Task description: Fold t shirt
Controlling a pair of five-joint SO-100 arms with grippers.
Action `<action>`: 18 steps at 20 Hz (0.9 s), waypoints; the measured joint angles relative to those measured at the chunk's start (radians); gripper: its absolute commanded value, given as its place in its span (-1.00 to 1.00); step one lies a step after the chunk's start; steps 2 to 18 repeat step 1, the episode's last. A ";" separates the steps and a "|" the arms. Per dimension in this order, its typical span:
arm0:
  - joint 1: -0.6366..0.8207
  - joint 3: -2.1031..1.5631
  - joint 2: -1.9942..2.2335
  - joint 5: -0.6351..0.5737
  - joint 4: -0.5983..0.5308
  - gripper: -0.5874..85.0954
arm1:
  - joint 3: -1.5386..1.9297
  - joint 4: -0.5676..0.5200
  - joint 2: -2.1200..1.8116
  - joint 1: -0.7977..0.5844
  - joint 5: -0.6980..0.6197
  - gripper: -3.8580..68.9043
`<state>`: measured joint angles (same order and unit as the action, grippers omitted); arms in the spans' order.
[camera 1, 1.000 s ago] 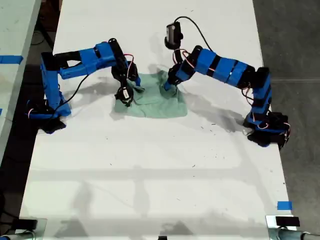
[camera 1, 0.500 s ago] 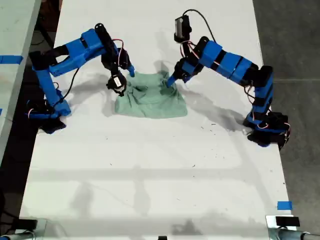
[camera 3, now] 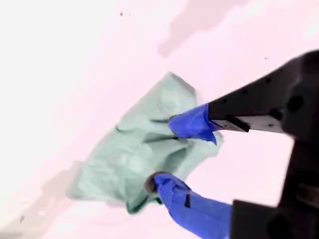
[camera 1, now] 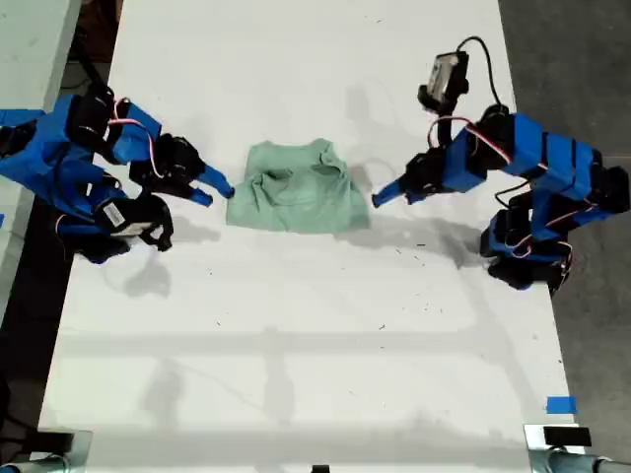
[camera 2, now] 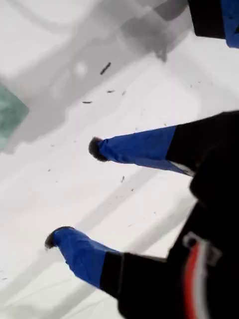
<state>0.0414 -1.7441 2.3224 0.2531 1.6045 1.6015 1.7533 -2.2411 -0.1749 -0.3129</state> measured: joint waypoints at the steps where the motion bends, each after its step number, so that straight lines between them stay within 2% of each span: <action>1: -0.067 -0.052 0.000 0.051 -0.040 -0.66 | 0.080 0.000 -0.067 0.063 0.069 -0.12; 18: -0.067 -0.052 0.000 0.051 -0.040 -0.66 | 0.080 0.000 -0.067 0.063 0.069 -0.12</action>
